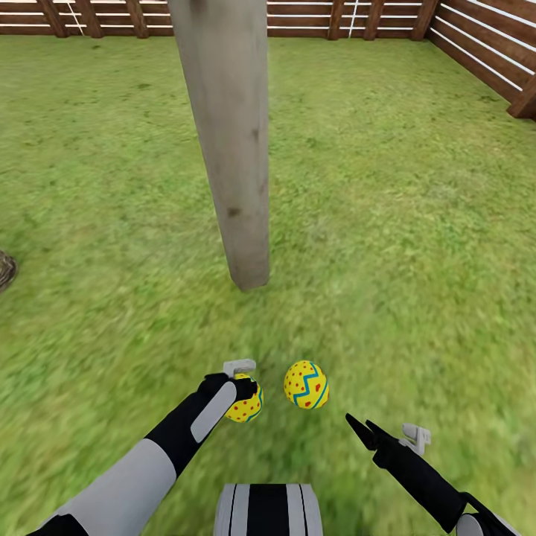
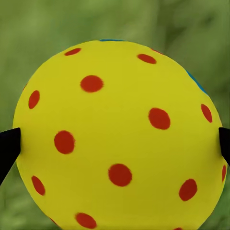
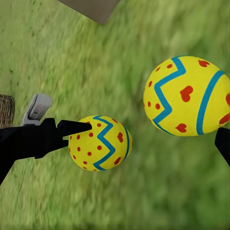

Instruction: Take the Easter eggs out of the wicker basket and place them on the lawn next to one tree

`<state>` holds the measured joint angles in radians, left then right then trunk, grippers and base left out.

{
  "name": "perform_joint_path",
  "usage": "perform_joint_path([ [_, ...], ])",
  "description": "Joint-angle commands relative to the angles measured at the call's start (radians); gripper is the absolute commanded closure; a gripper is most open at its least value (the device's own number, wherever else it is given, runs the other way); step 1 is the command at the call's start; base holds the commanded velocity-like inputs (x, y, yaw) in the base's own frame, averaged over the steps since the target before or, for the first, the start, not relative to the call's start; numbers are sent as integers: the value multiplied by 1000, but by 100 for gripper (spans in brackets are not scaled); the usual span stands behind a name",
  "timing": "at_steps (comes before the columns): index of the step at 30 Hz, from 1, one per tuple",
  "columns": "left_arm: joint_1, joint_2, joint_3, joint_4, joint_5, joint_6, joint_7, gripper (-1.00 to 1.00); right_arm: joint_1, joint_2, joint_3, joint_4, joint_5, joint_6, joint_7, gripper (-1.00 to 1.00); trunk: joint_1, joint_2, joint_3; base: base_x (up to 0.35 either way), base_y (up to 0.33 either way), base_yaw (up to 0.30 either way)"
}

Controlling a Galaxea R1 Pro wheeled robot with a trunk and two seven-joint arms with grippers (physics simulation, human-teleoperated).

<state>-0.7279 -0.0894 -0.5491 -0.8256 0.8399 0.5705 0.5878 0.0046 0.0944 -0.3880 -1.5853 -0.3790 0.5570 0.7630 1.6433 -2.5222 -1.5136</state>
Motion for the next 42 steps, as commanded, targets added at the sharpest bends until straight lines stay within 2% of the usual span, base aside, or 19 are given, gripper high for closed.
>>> perform_joint_path([
  [1,-1,0,-3,-1,10,0,10,100,0,1,-2,-1,-6,7,1,-100,0,0,-1,0,0,0],
  [6,-1,0,-3,-1,10,0,10,100,0,1,-2,-1,-6,7,1,-100,0,0,-1,0,0,0],
  [8,-1,0,-3,-1,10,0,10,100,0,1,-2,-1,-6,7,1,-100,1,-1,-8,0,0,0],
  [39,-1,0,-3,0,10,0,10,100,2,1,-3,-1,-6,6,1,-100,1,-1,-8,0,0,0],
  [40,-1,0,-3,0,10,0,10,-100,2,1,-3,-1,-6,6,1,-100,1,-1,-8,0,0,0],
  [42,-1,0,-3,-1,10,0,10,-100,2,1,-3,-1,-6,6,1,-100,1,-1,-8,0,0,0],
])
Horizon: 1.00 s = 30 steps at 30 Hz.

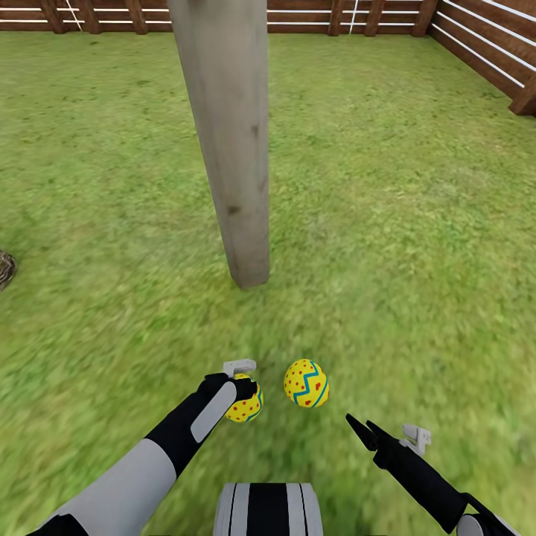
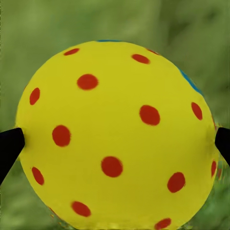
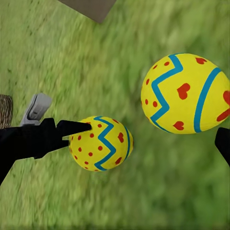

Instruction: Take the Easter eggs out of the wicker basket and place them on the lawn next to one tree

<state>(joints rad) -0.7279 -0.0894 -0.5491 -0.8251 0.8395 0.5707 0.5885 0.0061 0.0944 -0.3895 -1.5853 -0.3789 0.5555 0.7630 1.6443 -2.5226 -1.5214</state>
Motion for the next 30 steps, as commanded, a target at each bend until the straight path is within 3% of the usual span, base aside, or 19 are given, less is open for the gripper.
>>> perform_joint_path([
  [1,-1,0,-3,-1,10,0,10,-100,0,1,-2,-1,-6,8,1,-100,0,0,-1,0,0,0],
  [12,-1,0,-3,-1,10,0,10,-100,0,1,-2,-1,-6,8,1,-100,0,0,-1,0,0,0],
  [19,-1,0,-3,1,10,0,10,-100,0,1,-2,-1,-6,8,1,-100,-3,1,27,0,0,0],
  [26,-1,-1,7,11,13,2,15,-100,0,1,-2,-1,-6,8,1,-100,-3,1,27,0,0,0],
  [30,-3,-2,10,16,18,11,25,-100,0,1,-2,-1,-6,8,1,-100,-5,2,42,0,0,0],
])
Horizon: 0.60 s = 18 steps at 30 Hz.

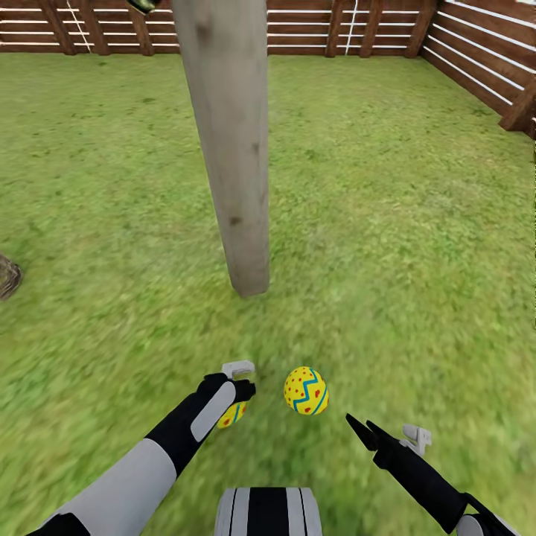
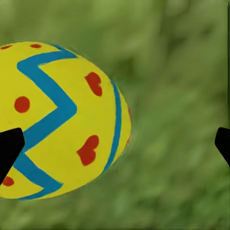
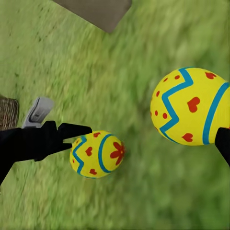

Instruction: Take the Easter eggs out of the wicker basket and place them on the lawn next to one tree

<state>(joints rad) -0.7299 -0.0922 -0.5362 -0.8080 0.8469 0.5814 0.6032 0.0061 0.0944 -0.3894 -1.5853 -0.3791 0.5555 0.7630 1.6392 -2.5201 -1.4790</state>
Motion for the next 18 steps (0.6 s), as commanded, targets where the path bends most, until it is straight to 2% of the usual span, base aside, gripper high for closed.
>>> perform_joint_path([
  [1,-1,0,-3,-1,11,1,11,-100,0,1,-2,-1,-6,7,1,-100,0,0,3,0,0,0],
  [7,-4,0,-2,-2,19,4,51,-100,0,1,-2,-1,-6,9,1,-100,-3,1,27,-46,0,0],
  [18,-5,0,-4,-1,19,6,55,-100,0,1,-1,-1,-6,9,1,-100,-8,4,69,-321,0,0],
])
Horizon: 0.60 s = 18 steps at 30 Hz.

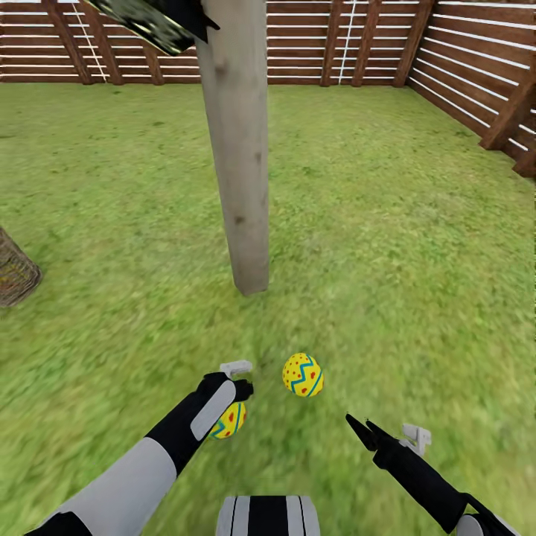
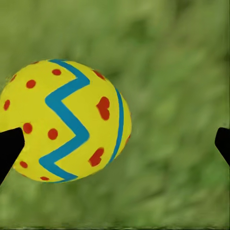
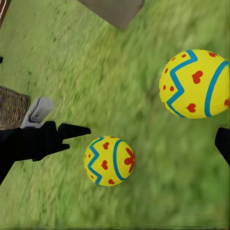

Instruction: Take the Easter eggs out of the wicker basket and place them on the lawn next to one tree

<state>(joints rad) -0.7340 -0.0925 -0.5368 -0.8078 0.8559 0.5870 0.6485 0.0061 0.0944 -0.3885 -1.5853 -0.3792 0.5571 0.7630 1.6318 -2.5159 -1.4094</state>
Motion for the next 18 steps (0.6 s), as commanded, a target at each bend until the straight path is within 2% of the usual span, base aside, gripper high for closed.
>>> perform_joint_path([
  [1,-1,0,-3,-1,10,0,10,-100,0,1,-1,-1,-6,7,1,-100,-1,0,3,-348,0,0],
  [11,-1,2,4,0,12,2,10,-100,0,1,-1,-1,-6,8,1,-100,-6,2,42,-349,0,0],
  [16,-3,1,10,1,16,27,12,-100,-1,1,-1,-1,-2,9,-6,-100,-8,3,61,-349,0,0],
  [17,-3,1,19,2,17,31,12,-100,-1,1,-1,-1,-2,9,-8,-100,-8,4,65,-349,0,0],
  [18,-3,1,55,2,16,38,19,-100,-1,2,0,-1,0,8,-9,-100,-9,4,69,-349,0,0],
])
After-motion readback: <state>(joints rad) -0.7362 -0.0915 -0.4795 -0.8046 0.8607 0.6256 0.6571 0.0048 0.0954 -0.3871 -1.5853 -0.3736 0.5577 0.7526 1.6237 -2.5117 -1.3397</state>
